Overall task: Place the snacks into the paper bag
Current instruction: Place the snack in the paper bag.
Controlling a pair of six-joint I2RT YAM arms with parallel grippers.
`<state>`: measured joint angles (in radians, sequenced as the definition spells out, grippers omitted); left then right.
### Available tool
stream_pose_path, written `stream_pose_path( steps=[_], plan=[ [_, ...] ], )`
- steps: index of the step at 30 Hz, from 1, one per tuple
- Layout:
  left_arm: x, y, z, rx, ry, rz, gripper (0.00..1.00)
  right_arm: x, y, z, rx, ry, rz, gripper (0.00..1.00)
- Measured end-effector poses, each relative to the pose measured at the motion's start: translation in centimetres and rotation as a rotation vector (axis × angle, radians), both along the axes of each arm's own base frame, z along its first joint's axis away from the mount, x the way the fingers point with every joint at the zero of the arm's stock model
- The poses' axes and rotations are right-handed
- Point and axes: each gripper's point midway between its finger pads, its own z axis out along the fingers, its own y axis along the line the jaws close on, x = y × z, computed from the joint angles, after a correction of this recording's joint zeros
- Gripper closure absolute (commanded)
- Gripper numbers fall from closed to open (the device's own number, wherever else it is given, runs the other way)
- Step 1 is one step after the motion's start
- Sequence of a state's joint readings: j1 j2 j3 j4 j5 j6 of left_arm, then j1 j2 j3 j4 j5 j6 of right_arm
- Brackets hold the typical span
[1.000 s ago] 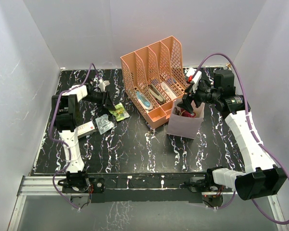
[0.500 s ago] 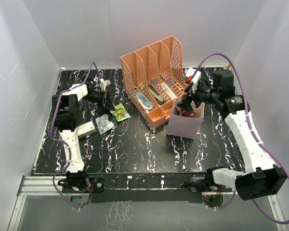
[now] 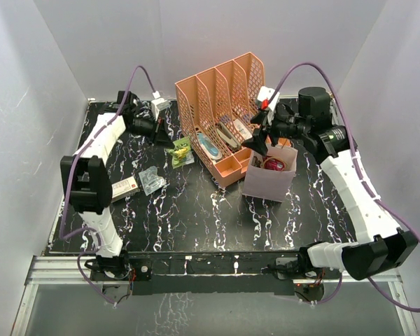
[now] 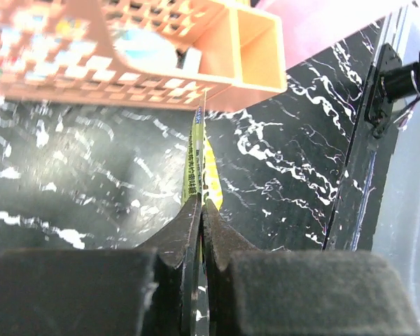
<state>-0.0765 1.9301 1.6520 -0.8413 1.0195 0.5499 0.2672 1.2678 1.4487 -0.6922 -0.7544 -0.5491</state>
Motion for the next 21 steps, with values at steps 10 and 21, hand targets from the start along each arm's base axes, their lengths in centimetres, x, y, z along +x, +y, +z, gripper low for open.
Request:
stream_pose_path(
  steps=[10, 21],
  plan=[
    [-6.3, -7.1, 10.2, -0.058, -0.341, -0.209, 1.0, -0.7, 4.9, -0.2, 0.086, 0.071, 0.147, 0.19],
    [-9.9, -11.4, 13.7, -0.125, -0.435, -0.304, 1.0, -1.2, 6.6, -2.3, 0.126, 0.166, 0.223, 0.3]
  ],
)
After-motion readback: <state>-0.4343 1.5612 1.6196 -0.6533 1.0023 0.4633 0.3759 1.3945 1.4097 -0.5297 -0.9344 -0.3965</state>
